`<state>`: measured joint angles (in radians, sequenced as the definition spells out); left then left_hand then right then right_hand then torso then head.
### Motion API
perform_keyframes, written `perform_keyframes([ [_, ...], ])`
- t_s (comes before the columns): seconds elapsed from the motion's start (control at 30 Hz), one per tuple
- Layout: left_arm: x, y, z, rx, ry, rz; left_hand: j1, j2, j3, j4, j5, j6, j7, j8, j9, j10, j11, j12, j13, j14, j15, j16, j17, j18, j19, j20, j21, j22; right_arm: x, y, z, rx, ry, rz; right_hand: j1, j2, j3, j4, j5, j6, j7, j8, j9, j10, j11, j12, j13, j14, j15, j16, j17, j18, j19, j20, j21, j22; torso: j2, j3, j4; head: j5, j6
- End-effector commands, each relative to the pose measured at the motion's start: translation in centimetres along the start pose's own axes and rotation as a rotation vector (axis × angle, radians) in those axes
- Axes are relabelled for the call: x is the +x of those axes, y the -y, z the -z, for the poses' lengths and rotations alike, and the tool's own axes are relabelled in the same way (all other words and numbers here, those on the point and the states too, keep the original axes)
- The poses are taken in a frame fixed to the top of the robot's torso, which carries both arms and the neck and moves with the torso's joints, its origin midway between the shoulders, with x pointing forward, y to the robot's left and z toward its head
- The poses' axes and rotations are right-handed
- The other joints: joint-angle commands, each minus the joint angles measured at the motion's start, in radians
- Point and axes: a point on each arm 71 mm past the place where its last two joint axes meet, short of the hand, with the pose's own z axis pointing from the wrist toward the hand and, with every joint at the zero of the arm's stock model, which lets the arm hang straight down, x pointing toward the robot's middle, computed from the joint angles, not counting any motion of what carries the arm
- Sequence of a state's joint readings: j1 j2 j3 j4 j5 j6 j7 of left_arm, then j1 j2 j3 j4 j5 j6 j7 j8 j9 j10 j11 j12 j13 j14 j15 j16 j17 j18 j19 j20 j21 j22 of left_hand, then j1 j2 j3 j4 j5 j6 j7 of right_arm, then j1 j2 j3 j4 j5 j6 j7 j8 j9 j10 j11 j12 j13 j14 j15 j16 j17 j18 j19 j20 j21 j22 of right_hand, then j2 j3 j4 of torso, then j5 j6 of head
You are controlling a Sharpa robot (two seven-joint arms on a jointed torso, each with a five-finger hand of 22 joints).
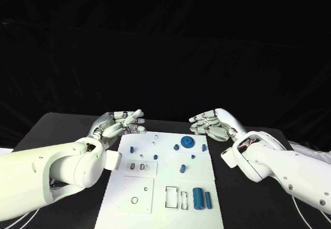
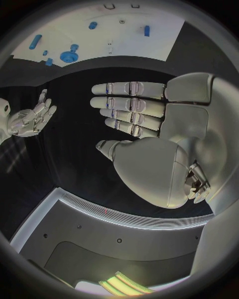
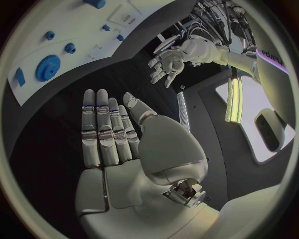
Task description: Assemble the parts on the task board
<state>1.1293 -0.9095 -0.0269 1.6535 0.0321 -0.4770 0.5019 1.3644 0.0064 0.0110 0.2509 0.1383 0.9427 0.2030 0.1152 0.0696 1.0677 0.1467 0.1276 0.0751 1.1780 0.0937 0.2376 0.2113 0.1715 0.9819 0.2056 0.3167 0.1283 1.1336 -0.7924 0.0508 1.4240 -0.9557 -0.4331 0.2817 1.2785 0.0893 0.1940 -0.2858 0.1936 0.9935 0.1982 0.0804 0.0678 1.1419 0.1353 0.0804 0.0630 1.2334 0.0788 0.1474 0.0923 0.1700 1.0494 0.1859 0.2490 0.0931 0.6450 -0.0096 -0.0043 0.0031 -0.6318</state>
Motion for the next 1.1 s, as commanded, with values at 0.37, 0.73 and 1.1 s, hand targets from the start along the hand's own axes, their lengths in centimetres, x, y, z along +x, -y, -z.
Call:
perform_keyframes([
  [0.37, 2.6, 1.8, 1.5, 0.002, -0.136, 0.088, 0.026, 0.015, -0.025, -0.015, -0.007, 0.036, -0.005, -0.020, -0.001, 0.042, -0.008, -0.032, -0.001, 0.067, -0.018, 0.014, 0.076, 0.012, 0.069, -0.019, 0.019, 0.000, 0.5, -2.0, -1.7, -0.034, -0.202, 0.609, -0.040, -0.083, 0.048, 0.019, 0.006, 0.059, -0.051, -0.016, 0.000, 0.036, -0.056, -0.018, 0.002, 0.270, -0.098, 0.450, 0.264, 0.008, 0.335, -0.118, 0.333, 0.166, 0.099, 0.0007, 0.0203, -0.029, 0.028],
  [0.73, 3.0, 2.8, 1.9, 0.010, -0.152, 0.095, 0.026, 0.016, -0.027, -0.016, -0.007, 0.035, -0.004, -0.022, -0.001, 0.040, -0.008, -0.036, -0.002, 0.067, -0.017, 0.014, 0.080, 0.012, 0.069, -0.019, 0.018, 0.000, 0.9, -2.8, -3.1, -0.029, -0.242, 0.760, -0.061, -0.112, 0.085, 0.049, -0.013, 0.058, -0.058, -0.016, 0.001, 0.011, -0.057, -0.018, 0.003, 0.261, -0.096, 0.731, 0.503, -0.017, 0.344, -0.116, 0.597, 0.437, 0.134, 0.0002, 0.0269, -0.033, 0.035],
  [1.1, 3.1, 3.3, 2.1, 0.016, -0.158, 0.096, 0.026, 0.016, -0.028, -0.016, -0.006, 0.035, -0.004, -0.023, -0.002, 0.039, -0.007, -0.038, -0.002, 0.066, -0.017, 0.014, 0.082, 0.011, 0.070, -0.019, 0.018, 0.000, 1.5, -3.2, -3.7, -0.024, -0.260, 0.812, -0.058, -0.123, 0.097, 0.070, -0.020, 0.055, -0.061, -0.016, 0.001, 0.003, -0.057, -0.018, 0.003, 0.255, -0.096, 0.831, 0.598, -0.026, 0.338, -0.109, 0.690, 0.535, 0.153, -0.0034, 0.0367, -0.042, 0.041],
])
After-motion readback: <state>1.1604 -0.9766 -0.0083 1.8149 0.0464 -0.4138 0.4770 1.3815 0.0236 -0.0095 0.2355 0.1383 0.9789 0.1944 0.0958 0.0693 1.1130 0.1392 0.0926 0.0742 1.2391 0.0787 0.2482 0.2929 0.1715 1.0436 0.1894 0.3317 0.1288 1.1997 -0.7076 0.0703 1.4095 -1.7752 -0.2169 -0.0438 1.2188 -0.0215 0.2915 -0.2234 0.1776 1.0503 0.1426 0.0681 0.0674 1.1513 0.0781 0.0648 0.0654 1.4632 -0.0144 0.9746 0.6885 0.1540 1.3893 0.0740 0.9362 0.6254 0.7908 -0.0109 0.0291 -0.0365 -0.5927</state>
